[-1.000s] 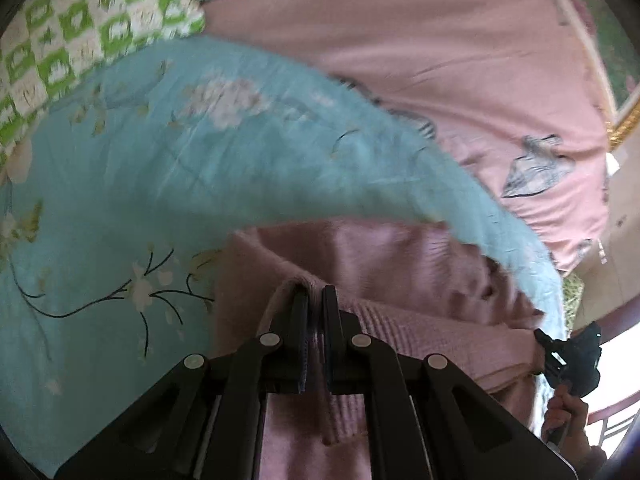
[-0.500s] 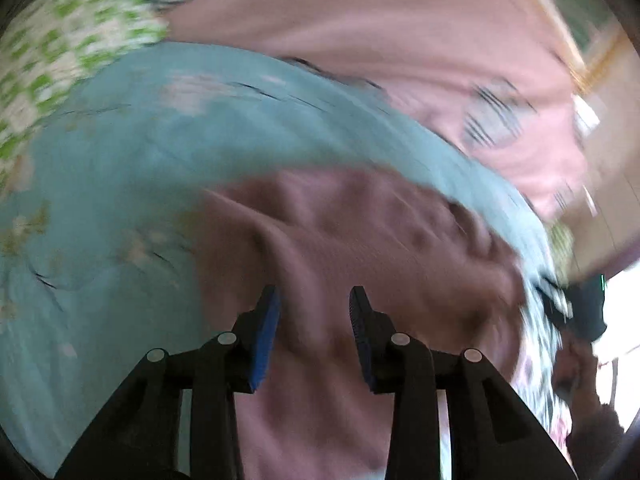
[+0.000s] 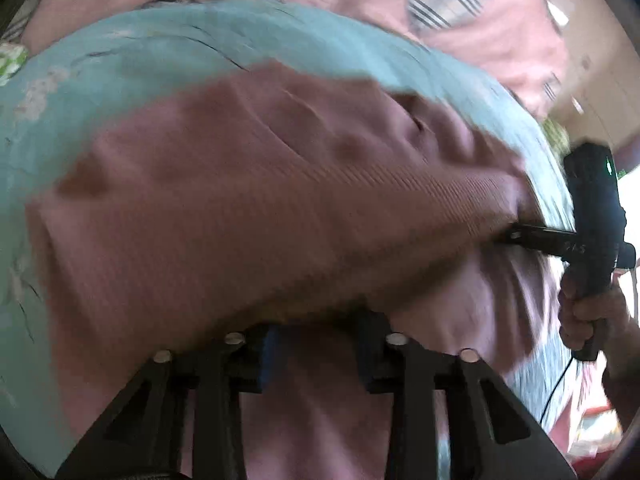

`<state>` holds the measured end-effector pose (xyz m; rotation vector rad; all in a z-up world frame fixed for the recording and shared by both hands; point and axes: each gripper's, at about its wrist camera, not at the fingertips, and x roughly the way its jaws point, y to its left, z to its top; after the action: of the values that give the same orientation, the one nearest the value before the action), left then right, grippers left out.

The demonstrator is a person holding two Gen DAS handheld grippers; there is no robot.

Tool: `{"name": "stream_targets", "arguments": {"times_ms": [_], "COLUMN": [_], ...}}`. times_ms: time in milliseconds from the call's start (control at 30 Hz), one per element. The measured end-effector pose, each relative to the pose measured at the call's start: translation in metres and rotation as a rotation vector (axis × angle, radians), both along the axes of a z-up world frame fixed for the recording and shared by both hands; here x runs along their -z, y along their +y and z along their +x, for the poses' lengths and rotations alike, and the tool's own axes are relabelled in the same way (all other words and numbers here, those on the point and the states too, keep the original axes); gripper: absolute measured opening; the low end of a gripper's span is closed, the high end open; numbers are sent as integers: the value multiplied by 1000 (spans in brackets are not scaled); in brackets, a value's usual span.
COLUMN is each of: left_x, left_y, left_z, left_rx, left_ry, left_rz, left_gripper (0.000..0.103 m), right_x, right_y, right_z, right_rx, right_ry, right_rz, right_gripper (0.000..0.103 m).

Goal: Fold small clothes

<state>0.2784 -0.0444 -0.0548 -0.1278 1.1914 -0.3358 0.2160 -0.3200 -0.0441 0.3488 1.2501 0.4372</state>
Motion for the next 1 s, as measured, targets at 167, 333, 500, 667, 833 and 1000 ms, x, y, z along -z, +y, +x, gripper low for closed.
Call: {"name": "stream_targets", "arguments": {"times_ms": [167, 333, 500, 667, 833, 1000], "left_x": [-20, -36, -41, -43, -22, 1], "left_y": [26, 78, 87, 51, 38, 63], "left_z": [52, 71, 38, -19, -70, -102], "left_rx": [-174, -373, -390, -256, -211, -250], "left_ry": [-108, -138, -126, -98, -36, -15], "left_rz": [106, 65, 27, -101, -80, 7], "left_gripper": [27, 32, 34, 36, 40, 41], "right_x": [-7, -12, -33, -41, -31, -5], "right_y": [-54, -82, -87, -79, -58, -78], "right_z": [42, 48, 16, -22, -77, -134], "right_rx": [242, 407, 455, 370, 249, 298], "right_ry": [-96, -137, -200, -167, -120, -59], "right_rz": [27, 86, 76, 143, 108, 3], "right_gripper": [24, 24, 26, 27, 31, 29]}}
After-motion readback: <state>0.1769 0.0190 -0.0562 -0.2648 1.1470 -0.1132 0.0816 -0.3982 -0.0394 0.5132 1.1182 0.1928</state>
